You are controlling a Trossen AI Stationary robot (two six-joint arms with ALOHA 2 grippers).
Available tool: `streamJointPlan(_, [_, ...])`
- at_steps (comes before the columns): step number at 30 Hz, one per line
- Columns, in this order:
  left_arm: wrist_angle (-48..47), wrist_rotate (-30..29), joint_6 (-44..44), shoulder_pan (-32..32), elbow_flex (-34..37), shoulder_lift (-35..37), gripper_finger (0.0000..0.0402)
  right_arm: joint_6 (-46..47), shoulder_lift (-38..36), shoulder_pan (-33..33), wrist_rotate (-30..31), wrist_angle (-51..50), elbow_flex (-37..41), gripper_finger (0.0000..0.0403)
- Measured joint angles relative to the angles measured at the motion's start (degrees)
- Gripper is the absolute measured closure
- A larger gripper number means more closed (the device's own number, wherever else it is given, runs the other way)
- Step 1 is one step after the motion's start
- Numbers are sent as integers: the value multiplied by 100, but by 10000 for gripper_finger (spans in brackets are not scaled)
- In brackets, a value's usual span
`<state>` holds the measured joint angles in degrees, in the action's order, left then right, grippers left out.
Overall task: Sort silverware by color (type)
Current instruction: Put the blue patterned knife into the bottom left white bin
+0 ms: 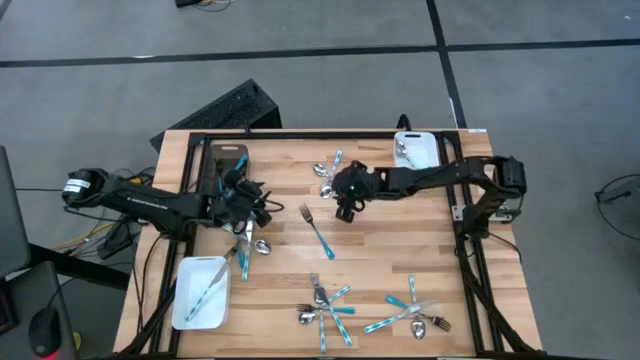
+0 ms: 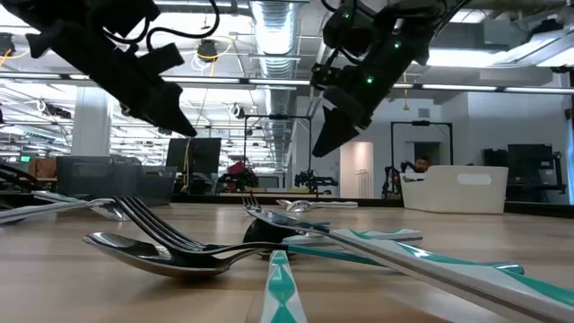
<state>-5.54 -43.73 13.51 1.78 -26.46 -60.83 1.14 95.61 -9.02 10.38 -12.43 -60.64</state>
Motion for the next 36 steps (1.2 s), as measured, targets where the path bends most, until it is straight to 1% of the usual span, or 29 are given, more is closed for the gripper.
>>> streamJointPlan(3, [-270, 7, -45, -194, 0, 401, 265, -532, 0, -109, -124, 262, 0, 223])
streamJointPlan(7, [-591, 88, -43, -520, 0, 919, 265, -1273, 0, -202, -150, 911, 0, 223])
streamJointPlan(10, [-513, 82, -68, -751, 112, 1134, 265, -1443, 3, -304, -143, 1566, 2, 223])
streamJointPlan(12, [-421, -1, -103, -871, 197, 1140, 265, -1158, 32, -405, -36, 1924, -4, 223])
streamJointPlan(15, [-382, -148, -218, -1054, 329, 1131, 265, -680, 47, -613, 29, 1950, -2, 223])
streamJointPlan(17, [-376, -93, -335, -1192, 325, 1139, 265, -356, 42, -736, 29, 1922, -7, 223])
streamJointPlan(20, [-378, 236, -530, -1423, 23, 1233, 265, 92, -75, -848, 23, 1385, -195, 223])
streamJointPlan(24, [-377, 1047, -419, -1633, -484, 1350, 265, 754, -102, -962, -48, 1311, -408, 223])
streamJointPlan(26, [-374, 1250, -298, -1669, -596, 1346, 265, 930, -43, -991, -152, 1269, -420, 223])
streamJointPlan(30, [-428, 1320, -340, -1650, -504, 1268, 265, 783, 71, -846, -121, 1178, -420, 223])
streamJointPlan(34, [-646, 1667, -448, -1533, -96, 1185, 265, 665, 566, -579, -129, 1774, -421, 223])
streamJointPlan(35, [-644, 1677, -246, -1503, -16, 1167, 265, 823, 774, -527, -132, 2050, -448, 223])
streamJointPlan(36, [-643, 1691, 123, -1480, 28, 1158, 265, 1178, 971, -463, -212, 2369, -587, 223])
